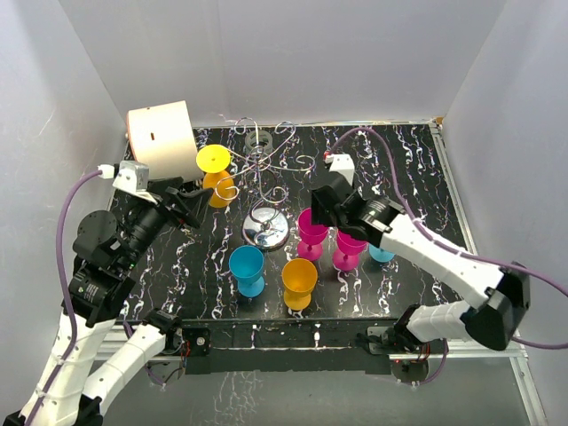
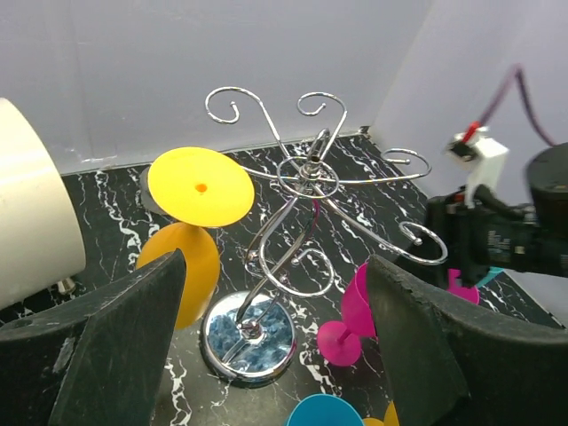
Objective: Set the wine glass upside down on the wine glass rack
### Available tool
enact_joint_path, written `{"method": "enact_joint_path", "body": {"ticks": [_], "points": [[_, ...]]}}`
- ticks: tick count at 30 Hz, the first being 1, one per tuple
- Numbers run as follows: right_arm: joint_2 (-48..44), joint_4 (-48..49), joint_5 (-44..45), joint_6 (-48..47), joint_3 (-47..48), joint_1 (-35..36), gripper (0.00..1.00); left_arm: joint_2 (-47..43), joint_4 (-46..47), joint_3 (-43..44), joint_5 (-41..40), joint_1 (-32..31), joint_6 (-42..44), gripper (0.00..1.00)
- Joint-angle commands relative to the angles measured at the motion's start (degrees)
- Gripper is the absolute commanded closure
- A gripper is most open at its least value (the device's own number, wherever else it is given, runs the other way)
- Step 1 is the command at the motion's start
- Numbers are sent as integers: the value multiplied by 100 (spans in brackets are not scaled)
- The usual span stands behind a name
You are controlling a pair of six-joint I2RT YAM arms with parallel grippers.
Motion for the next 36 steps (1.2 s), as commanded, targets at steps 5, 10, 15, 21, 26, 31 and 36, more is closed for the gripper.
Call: {"method": "enact_joint_path", "body": {"ticks": [5, 10, 15, 21, 26, 31, 36], "points": [[664, -116, 788, 390, 578, 0, 60, -137, 409, -114, 540, 28, -104, 19], [862, -380, 761, 458, 613, -9, 67, -174, 439, -78, 559, 28, -60, 19], [739, -302, 544, 423, 350, -42, 69, -167, 531, -77, 565, 29, -52, 19], [763, -303, 489, 422, 183, -95, 69, -137, 659, -36, 601, 28, -88, 19], [761, -201, 484, 435, 150, -106, 78, -123, 717, 23, 618, 28, -105, 18], [616, 70, 528, 388, 38, -106, 90, -106, 743, 67, 654, 28, -106, 18], [502, 152, 676, 358, 16, -106, 100, -63, 855, 119, 726, 28, -131, 18]]}}
